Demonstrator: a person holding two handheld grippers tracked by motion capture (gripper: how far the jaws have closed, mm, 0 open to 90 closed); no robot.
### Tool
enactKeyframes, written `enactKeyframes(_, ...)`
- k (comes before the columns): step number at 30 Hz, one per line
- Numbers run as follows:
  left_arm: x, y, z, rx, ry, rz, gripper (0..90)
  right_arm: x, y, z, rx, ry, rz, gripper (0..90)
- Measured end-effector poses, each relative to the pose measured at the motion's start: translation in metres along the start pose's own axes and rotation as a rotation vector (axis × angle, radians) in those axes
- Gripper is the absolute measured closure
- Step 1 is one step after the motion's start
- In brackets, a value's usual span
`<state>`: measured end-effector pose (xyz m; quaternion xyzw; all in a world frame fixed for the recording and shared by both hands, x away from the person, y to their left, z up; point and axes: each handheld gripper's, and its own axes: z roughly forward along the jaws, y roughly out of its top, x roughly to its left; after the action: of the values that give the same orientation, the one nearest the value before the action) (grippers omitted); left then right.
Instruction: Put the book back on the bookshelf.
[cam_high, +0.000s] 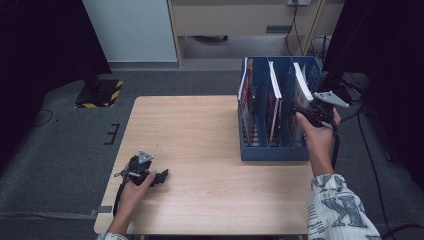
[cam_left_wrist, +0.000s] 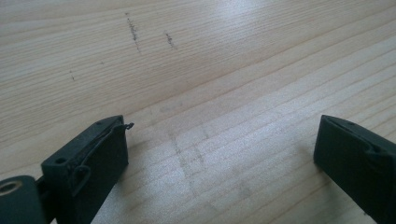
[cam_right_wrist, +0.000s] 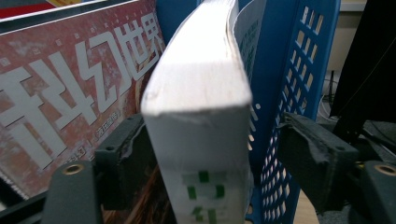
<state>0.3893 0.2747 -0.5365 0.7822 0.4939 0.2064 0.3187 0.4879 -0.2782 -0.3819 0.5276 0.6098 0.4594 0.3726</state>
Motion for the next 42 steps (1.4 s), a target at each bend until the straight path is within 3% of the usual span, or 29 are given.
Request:
enactKeyframes(17, 0.0, 0.0, 0.0, 0.0, 0.0, 0.0, 2.0, 0.004, -0.007, -0.019, 0.014, 0.045, -0.004, 13.2)
enactKeyframes(42, 0.0, 0.0, 0.0, 0.001, 0.001, 0.0, 1.9, 0.011, -0.018, -0.046, 0.011, 0.095, 0.002, 8.9)
